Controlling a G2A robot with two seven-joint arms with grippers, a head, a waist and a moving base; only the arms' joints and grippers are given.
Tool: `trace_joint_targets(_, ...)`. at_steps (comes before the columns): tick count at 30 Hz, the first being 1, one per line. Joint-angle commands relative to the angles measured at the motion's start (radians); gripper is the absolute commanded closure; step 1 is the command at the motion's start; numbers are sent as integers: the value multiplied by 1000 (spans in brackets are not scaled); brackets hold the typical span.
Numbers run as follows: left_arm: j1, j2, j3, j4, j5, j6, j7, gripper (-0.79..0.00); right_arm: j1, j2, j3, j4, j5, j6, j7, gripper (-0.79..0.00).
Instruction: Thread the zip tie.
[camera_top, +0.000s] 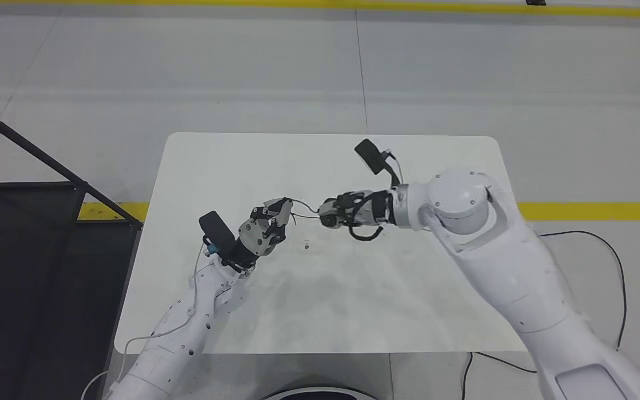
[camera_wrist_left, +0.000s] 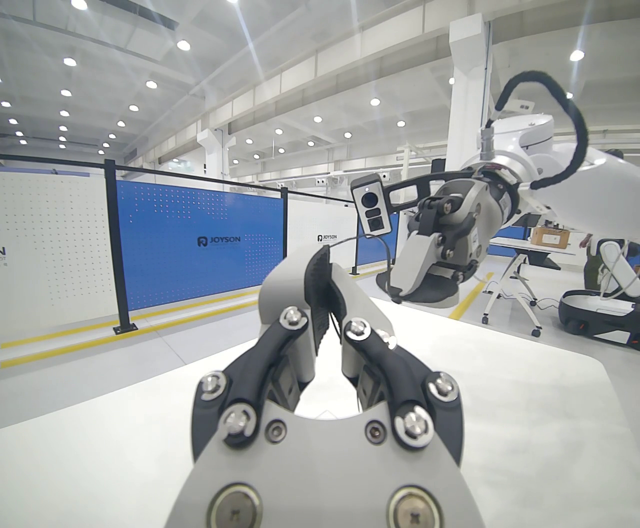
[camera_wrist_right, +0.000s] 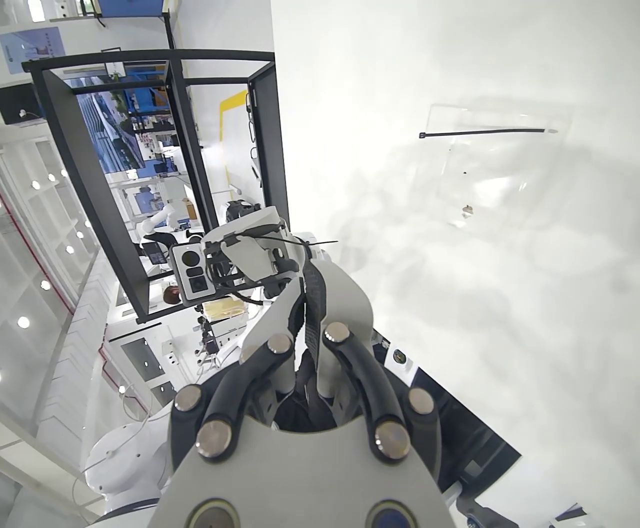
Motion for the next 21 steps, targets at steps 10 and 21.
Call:
trace_joint_targets(10, 0, 0, 0, 0, 0, 0, 0, 0, 5, -3, -28, -12, -65, 20, -10, 0)
trace_joint_targets(21, 0, 0, 0, 0, 0, 0, 0, 0, -9, -6, -1, -9, -16, -10, -18, 0)
